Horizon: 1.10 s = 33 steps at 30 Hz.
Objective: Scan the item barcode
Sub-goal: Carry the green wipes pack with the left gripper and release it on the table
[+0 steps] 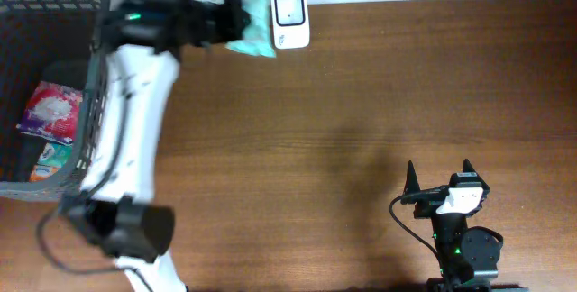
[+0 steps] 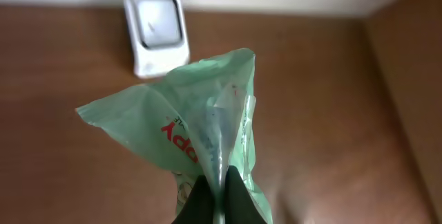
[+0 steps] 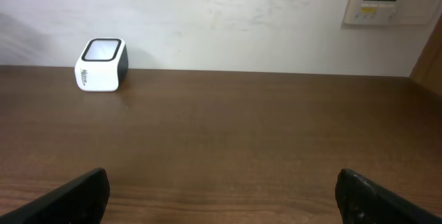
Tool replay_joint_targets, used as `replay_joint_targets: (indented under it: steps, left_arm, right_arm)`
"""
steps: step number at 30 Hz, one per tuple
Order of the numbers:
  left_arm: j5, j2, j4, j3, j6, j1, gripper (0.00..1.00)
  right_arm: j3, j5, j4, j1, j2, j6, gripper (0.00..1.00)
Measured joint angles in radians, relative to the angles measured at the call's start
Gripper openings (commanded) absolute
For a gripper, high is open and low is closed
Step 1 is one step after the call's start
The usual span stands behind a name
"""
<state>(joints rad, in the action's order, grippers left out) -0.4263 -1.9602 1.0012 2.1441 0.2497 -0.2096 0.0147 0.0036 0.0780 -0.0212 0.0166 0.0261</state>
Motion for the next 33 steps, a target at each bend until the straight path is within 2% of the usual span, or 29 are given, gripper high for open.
replay_joint_targets:
  steps: [4, 8, 11, 12, 13, 14, 18, 20, 22, 24, 25, 26, 30, 33]
  left_arm:
    - [0.008, -0.291, -0.002, -0.002, 0.059, -0.16, 0.0]
    - [0.013, -0.421, -0.06, -0.006, 0.11, -0.24, 0.0]
    - [0.013, -0.439, -0.127, -0.006, 0.17, -0.296, 0.12]
    - [0.012, -0.439, -0.128, -0.006, 0.19, -0.307, 0.35]
    - [0.012, -0.439, -0.128, -0.006, 0.201, -0.321, 0.69]
    - [0.012, -0.439, -0.13, -0.006, 0.215, -0.332, 0.7]
    - [0.008, -0.439, -0.149, 0.005, 0.229, -0.367, 0.57]
    - [0.008, -0.446, -0.067, 0.086, 0.214, -0.348, 0.57]
    - [0.043, -0.446, 0.034, 0.217, 0.141, -0.306, 0.54]
    - [0.143, -0.444, 0.134, 0.257, -0.006, -0.259, 0.33]
    - [0.187, -0.449, 0.17, 0.257, -0.077, -0.24, 0.25]
    - [0.204, -0.455, 0.189, 0.257, -0.108, -0.238, 0.24]
    - [0.201, -0.582, 0.227, 0.257, -0.156, -0.249, 0.38]
    - [0.089, -0.61, 0.269, 0.257, -0.19, -0.252, 0.34]
  right_arm:
    - [0.0, 0.0, 0.0, 0.0, 0.0, 0.0, 0.99]
    - [0.0, 0.0, 0.0, 0.0, 0.0, 0.001, 0.99]
    - [0.0, 0.0, 0.0, 0.0, 0.0, 0.0, 0.99]
    - [0.0, 0.0, 0.0, 0.0, 0.0, 0.0, 0.99]
    - [0.0, 0.0, 0.0, 0.0, 0.0, 0.0, 0.99]
    - [0.0, 0.0, 0.0, 0.0, 0.0, 0.0, 0.99]
    - [0.0, 0.0, 0.0, 0.0, 0.0, 0.0, 0.99]
    - [0.0, 0.0, 0.0, 0.0, 0.0, 0.0, 0.99]
    - [0.0, 0.0, 0.0, 0.0, 0.0, 0.0, 0.99]
    - [0.0, 0.0, 0.0, 0.0, 0.0, 0.0, 0.99]
    - [0.0, 0.0, 0.0, 0.0, 0.0, 0.001, 0.99]
    - [0.0, 0.0, 0.0, 0.0, 0.0, 0.0, 0.99]
    - [0.0, 0.0, 0.0, 0.0, 0.0, 0.0, 0.99]
    - [0.0, 0.0, 0.0, 0.0, 0.0, 0.0, 0.99]
